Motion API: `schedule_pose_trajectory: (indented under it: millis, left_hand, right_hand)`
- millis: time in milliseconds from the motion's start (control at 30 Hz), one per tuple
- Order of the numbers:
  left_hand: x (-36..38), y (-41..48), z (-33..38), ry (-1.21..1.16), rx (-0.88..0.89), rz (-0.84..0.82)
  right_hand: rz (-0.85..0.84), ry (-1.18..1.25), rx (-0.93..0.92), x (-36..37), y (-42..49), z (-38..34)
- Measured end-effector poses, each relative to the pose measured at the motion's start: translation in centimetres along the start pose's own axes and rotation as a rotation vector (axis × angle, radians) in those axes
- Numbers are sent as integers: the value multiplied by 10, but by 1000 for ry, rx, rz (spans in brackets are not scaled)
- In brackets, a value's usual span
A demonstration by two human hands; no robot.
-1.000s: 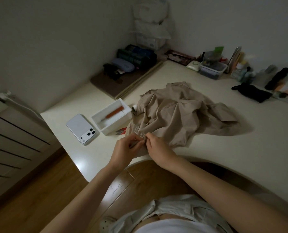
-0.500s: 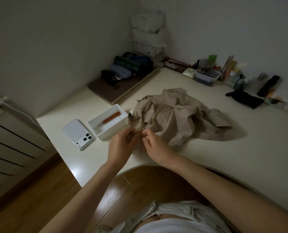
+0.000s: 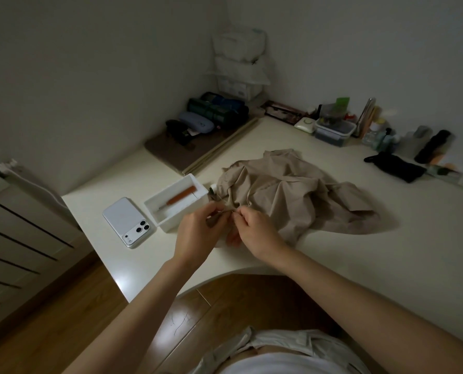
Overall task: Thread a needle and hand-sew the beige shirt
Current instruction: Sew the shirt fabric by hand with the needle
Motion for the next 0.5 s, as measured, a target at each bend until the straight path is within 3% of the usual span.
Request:
schedule_pose_trajectory:
  millis: [300, 500]
  left_hand:
    - [2, 5, 0, -104, -8, -36]
    - [-1, 10, 4, -233, -105, -78]
  right_hand:
    - [36, 21, -99, -7, 7, -4]
    - [-76, 14, -37, -11, 8, 1]
Point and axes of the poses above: each hand's wrist, its own y-axis towards the middle knuckle, its own x-axis out of the palm, z = x × y, the point moved 2 cm from there along y, towards the middle knuckle, and after that the axes turned 6 degrees about z, right-handed, at the moved point
